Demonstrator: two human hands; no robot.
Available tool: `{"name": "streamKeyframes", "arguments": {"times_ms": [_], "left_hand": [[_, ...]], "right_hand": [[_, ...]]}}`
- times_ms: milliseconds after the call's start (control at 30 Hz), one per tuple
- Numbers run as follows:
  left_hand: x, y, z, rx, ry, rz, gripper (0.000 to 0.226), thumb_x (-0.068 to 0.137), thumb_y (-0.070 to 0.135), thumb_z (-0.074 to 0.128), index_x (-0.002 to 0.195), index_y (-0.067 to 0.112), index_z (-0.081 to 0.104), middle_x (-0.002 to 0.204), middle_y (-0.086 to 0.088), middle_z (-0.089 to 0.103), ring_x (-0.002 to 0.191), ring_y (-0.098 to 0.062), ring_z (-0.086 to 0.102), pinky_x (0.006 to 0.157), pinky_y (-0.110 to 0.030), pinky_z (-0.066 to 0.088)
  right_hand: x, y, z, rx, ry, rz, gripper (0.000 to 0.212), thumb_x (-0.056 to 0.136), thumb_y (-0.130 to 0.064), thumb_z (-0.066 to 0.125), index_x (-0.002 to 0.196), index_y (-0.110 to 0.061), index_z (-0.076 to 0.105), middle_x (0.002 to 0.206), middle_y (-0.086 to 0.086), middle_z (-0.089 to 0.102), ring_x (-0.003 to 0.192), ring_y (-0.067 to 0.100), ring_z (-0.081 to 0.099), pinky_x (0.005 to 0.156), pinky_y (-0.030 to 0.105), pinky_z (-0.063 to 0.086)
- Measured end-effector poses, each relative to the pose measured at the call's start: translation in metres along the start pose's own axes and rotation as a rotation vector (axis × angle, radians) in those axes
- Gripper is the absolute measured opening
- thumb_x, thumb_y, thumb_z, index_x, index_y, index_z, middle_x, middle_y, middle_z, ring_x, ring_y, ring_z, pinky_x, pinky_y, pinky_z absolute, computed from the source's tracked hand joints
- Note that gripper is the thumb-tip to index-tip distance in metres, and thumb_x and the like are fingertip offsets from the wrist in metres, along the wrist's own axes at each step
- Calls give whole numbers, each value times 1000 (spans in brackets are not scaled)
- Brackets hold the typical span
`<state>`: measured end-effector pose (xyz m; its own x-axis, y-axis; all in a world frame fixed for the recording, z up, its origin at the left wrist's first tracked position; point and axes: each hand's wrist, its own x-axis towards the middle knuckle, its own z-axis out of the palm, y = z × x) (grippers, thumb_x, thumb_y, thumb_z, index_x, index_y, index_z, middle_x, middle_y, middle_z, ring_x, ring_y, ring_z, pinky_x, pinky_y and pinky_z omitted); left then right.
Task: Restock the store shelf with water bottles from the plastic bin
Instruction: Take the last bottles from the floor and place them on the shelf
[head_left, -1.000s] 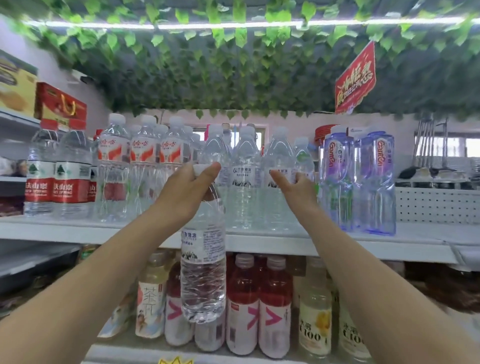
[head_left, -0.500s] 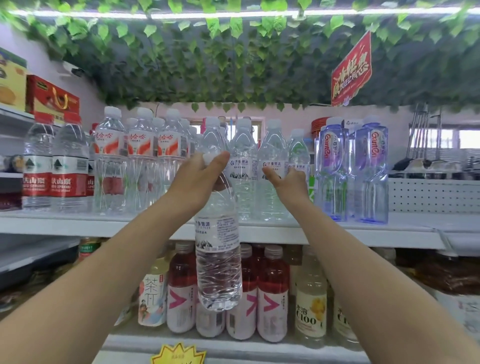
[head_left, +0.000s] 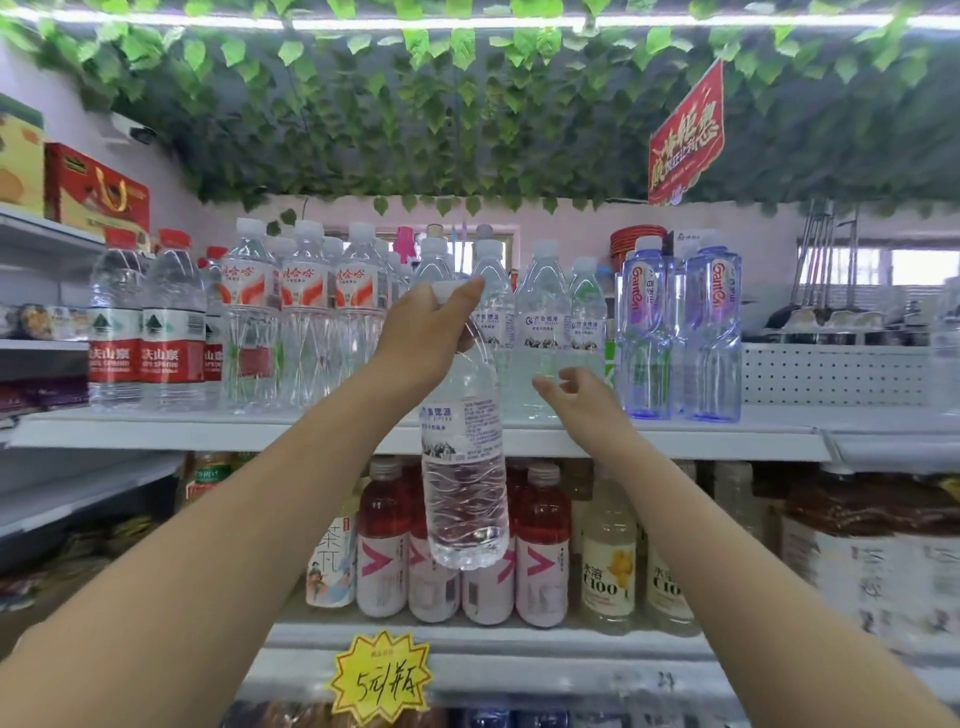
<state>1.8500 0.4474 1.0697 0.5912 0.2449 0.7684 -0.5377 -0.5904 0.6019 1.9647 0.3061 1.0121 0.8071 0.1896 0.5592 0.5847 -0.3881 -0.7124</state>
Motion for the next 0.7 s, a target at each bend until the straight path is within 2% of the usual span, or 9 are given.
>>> {"name": "streamKeyframes", "arguments": {"times_ms": [100, 167, 233, 300, 367, 433, 500, 600, 700], "left_hand": [[3, 2, 7, -8, 35, 17, 42, 94, 44, 41, 81, 7, 56, 91, -20, 68, 82, -30, 66, 80, -38, 49], [4, 4, 13, -20, 54, 30, 46, 94, 46, 41, 79, 6, 57, 90, -18, 69, 74, -21, 65, 77, -33, 50], [4, 7, 20, -16, 73, 29, 53, 93, 48, 41, 86, -1, 58, 88, -16, 68, 68, -14, 63, 73, -31, 48], [4, 10, 28, -14, 90, 19, 52, 92, 48, 43, 88, -2, 57, 85, -15, 65, 68, -17, 62, 69, -31, 45], [4, 14, 35, -37, 93, 12, 43, 91, 48, 45, 84, 6, 52, 85, -15, 62, 76, -27, 62, 67, -31, 42], [2, 18, 43, -60, 93, 3, 36, 91, 48, 47, 78, 14, 48, 84, -11, 60, 81, -29, 62, 65, -30, 41], [1, 21, 48, -56, 90, 7, 31, 91, 47, 47, 75, 21, 44, 81, -2, 57, 85, -26, 62, 67, -30, 42], [4, 21, 47, -38, 39, 2, 31, 91, 48, 47, 74, 22, 45, 79, 2, 56, 82, -20, 60, 80, -34, 47], [9, 16, 43, -15, -103, -14, 34, 94, 45, 42, 79, 15, 49, 86, -2, 60, 80, -13, 56, 88, -39, 47]], "right_hand": [[-39, -8, 3, 219, -13, -53, 54, 93, -50, 42, 136, -17, 42, 135, -2, 49, 117, 13, 48, 101, 34, 41], [-67, -13, 8, 338, -36, -85, 53, 91, -53, 40, 136, -25, 40, 130, -9, 51, 117, 9, 50, 100, 34, 43], [-91, -17, 13, 405, -73, -135, 53, 87, -58, 38, 134, -35, 37, 116, -26, 50, 106, -8, 50, 88, 15, 40], [-107, -16, 19, 445, -80, -174, 47, 79, -62, 41, 123, -47, 39, 104, -41, 45, 94, -25, 46, 77, 3, 36], [-112, -13, 25, 450, -54, -185, 46, 73, -66, 47, 116, -54, 40, 109, -40, 50, 100, -25, 46, 84, 4, 38], [-108, -8, 32, 426, -5, -194, 58, 74, -64, 56, 127, -45, 40, 120, -26, 55, 109, -12, 51, 93, 14, 41], [-103, -6, 33, 410, 37, -202, 59, 77, -53, 64, 129, -37, 41, 119, -19, 58, 106, -9, 54, 88, 8, 43], [-96, -2, 30, 426, 31, -194, 53, 78, -46, 66, 126, -35, 44, 110, -25, 59, 97, -19, 53, 74, -6, 37], [-89, 6, 25, 459, -20, -154, 43, 78, -47, 65, 116, -39, 48, 98, -32, 59, 90, -25, 52, 70, -5, 38]]}}
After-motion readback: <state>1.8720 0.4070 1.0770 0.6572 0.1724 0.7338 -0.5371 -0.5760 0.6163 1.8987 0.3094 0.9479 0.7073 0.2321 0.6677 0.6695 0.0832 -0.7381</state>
